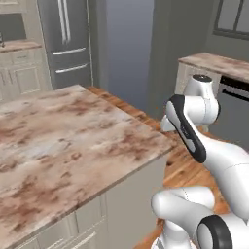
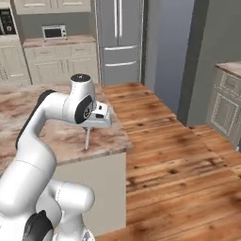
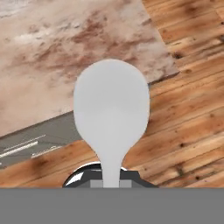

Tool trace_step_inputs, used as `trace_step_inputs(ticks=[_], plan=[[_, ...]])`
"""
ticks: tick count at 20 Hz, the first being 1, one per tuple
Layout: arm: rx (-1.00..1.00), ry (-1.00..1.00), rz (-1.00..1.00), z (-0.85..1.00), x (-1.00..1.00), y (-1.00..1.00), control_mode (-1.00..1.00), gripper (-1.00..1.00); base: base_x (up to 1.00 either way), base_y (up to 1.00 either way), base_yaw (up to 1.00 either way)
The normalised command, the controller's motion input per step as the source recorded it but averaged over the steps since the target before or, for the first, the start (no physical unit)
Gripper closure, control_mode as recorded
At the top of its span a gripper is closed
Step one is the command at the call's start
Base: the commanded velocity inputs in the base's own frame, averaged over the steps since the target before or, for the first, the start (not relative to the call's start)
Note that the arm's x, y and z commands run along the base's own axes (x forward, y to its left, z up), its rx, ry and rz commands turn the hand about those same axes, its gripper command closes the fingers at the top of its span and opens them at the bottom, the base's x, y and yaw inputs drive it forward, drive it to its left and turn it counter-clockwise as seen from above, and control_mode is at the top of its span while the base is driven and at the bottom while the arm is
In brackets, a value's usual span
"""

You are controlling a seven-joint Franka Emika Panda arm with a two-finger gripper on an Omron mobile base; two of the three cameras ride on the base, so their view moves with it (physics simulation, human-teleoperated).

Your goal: Organize the utensils by type. Pick up the wooden spoons from the counter and place them in the open cabinet. Then pick up the metallic utensils from the counter and place them in the open drawer.

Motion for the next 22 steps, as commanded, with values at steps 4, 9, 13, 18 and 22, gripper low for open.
trace_step_inputs(ticks=[4, 9, 13, 18, 22], plan=[[0.00, 0.00, 0.00, 0.00, 0.00, 0.00, 1.00, 1.00, -0.03, -0.02, -0.94], [0.00, 0.00, 0.00, 0.00, 0.00, 0.00, 1.00, 1.00, -0.01, -0.10, -0.95], [0.00, 0.00, 0.00, 0.00, 0.00, 0.00, 1.00, 1.00, 0.00, -0.12, -1.00], [0.00, 0.00, 0.00, 0.00, 0.00, 0.00, 1.00, 1.00, 0.04, -0.10, -0.99], [0.00, 0.00, 0.00, 0.00, 0.00, 0.00, 1.00, 1.00, 0.51, 0.00, -0.70]])
